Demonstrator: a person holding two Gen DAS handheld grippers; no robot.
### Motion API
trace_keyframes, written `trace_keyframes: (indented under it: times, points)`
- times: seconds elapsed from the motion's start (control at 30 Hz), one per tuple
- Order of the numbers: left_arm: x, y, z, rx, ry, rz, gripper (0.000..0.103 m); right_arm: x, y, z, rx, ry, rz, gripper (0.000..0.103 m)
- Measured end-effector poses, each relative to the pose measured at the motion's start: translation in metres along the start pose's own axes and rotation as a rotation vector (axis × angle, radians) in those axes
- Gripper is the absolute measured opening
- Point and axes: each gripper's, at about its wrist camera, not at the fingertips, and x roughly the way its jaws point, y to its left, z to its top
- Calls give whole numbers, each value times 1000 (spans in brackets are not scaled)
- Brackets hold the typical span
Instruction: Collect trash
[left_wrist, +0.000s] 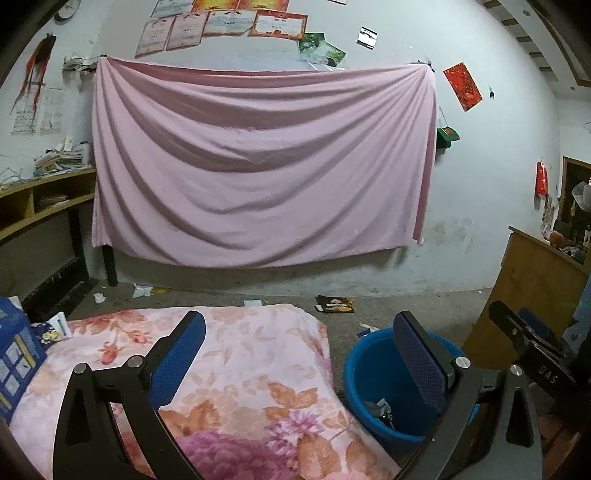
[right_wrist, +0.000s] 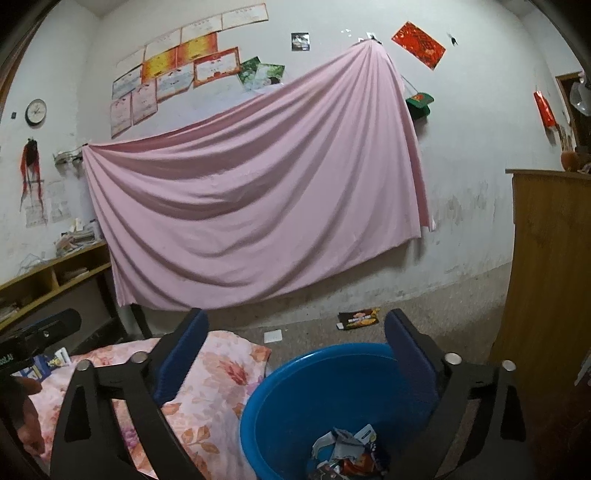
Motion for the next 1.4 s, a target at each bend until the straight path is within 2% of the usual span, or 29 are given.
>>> trace_keyframes:
  times: [0.1,0.37,0.9,1.13,1.4]
  points:
    - [-11,2,-6,3,0,6,99,-8,5,-2,-10,-9,-7,103]
    - [-51,9,-37,-10,10,7,100,-53,24,-20,-71,-22,-25,103]
    - [-141,37,-86,-17,-33,84,100,-131,72,-52,-93,-42,-23,103]
    - [-167,52,-106,-36,-25,114,100,-155,90,-71,-100,-43,-26,103]
    - [-183,54,-123,-7,-29,127,100,-175,105,-89,-123,-70,-24,103]
